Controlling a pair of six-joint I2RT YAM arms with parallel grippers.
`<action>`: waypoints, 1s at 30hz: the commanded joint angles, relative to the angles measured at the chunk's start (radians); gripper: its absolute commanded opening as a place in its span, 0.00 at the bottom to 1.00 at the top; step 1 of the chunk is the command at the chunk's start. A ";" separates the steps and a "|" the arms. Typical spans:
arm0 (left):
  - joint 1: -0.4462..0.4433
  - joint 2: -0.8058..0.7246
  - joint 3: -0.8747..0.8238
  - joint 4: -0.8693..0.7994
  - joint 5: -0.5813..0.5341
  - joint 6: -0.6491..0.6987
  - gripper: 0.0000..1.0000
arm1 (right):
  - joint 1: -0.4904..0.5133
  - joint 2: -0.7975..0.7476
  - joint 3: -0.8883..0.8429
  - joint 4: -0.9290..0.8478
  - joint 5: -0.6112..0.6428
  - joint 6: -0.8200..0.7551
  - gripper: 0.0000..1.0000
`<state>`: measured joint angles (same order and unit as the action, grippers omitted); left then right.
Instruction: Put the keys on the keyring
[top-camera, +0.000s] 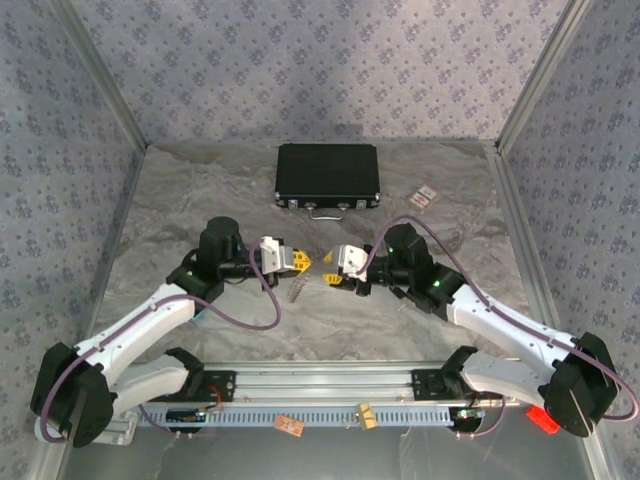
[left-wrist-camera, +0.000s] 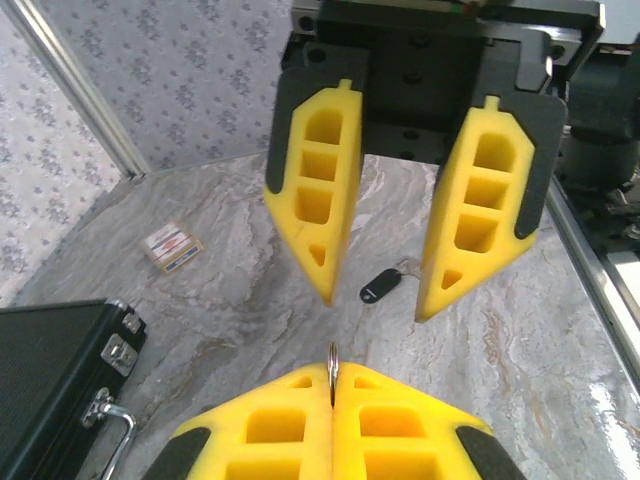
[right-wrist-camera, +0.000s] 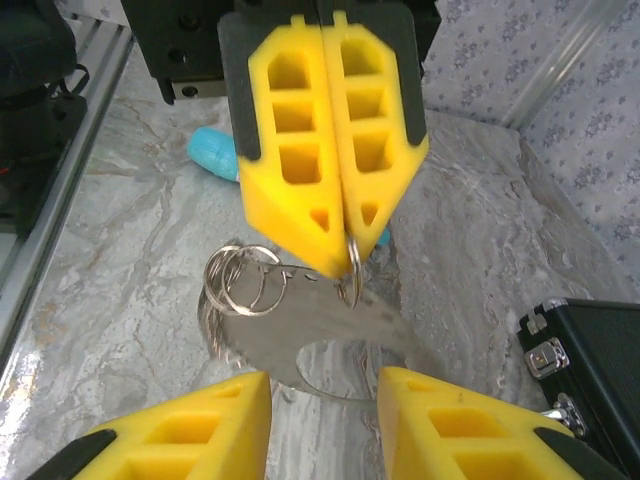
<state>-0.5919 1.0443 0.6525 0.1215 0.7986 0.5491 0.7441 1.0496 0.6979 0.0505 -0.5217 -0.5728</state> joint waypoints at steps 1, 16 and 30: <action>-0.018 0.007 0.039 -0.024 0.056 0.063 0.00 | 0.000 0.015 0.041 -0.001 -0.046 0.014 0.34; -0.042 -0.001 0.033 -0.022 0.054 0.064 0.00 | 0.043 0.075 0.061 0.054 -0.057 0.051 0.25; -0.043 -0.024 0.015 -0.035 -0.060 0.007 0.29 | 0.054 0.076 0.095 -0.026 0.012 0.029 0.00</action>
<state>-0.6273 1.0470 0.6575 0.0757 0.7727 0.5705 0.7864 1.1332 0.7383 0.0650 -0.5343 -0.5243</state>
